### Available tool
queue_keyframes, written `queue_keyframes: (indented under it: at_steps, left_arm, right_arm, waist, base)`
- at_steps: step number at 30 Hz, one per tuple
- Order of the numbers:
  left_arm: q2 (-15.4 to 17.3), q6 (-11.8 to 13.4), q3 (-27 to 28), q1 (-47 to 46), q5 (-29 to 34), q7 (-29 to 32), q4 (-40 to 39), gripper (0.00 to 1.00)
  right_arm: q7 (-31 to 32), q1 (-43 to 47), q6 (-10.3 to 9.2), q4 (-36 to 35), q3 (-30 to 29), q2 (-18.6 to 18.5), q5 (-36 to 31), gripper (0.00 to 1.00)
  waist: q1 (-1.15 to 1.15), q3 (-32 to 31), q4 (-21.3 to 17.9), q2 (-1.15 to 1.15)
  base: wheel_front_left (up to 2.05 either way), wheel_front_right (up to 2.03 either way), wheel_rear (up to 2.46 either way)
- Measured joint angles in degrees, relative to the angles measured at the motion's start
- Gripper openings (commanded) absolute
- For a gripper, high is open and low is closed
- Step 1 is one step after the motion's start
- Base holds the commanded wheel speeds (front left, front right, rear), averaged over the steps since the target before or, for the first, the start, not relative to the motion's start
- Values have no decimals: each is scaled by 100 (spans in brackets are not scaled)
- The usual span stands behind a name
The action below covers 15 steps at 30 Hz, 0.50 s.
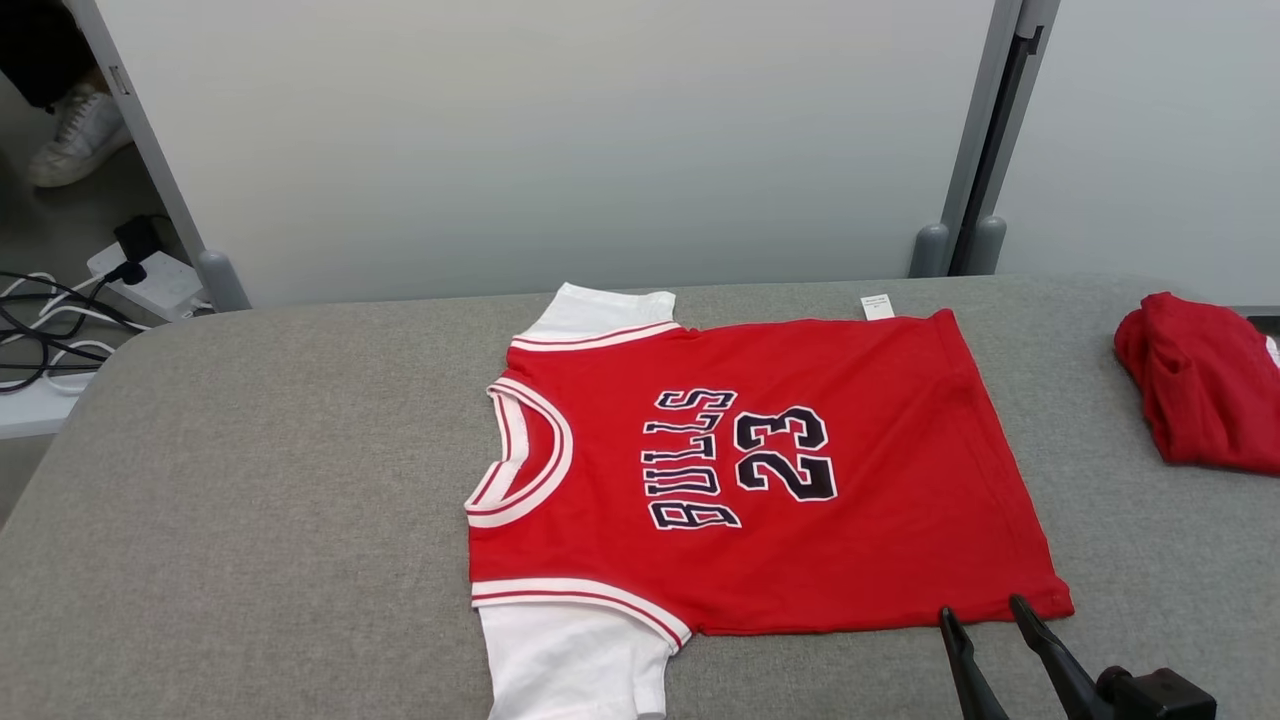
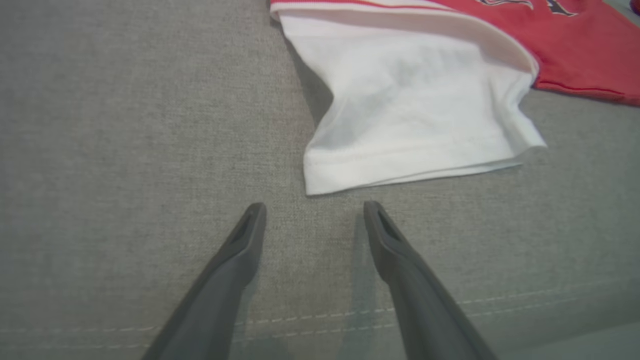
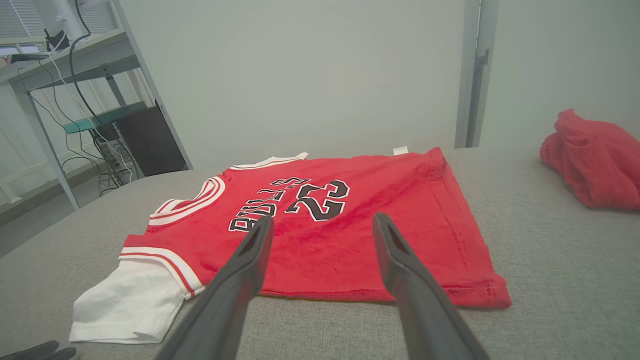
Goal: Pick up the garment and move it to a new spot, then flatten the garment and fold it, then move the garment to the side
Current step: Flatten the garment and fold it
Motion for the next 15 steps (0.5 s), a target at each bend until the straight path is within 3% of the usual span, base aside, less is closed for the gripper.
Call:
queue_keyframes:
  at_steps: [11,12,13,14,15]
  left_arm:
    - [-9,26,-293,-425,-358,-158,297,100]
    - [-10,26,-324,-457,-386,-160,320,91]
    - [-10,26,-363,-498,-388,-176,357,49]
    - [-9,26,-398,-532,-396,-177,385,29]
    - [-10,26,-433,-557,-417,-196,415,0]
  right_arm:
    - [0,-105,0,4,41,-87,0,100]
    - [0,-107,0,5,42,-97,0,100]
    - [0,-107,0,5,46,-109,0,100]
    - [0,-111,0,7,47,-121,0,100]
    - [0,-115,0,7,46,-130,0,100]
  waist:
    - [0,152,-90,0]
    - [0,168,-92,0]
    - [0,181,-95,0]
    - [0,192,-96,0]
    - [0,203,-95,0]
  base:
    - [0,0,0]
    - [0,0,0]
    - [0,0,0]
    - [0,0,0]
    - [0,0,0]
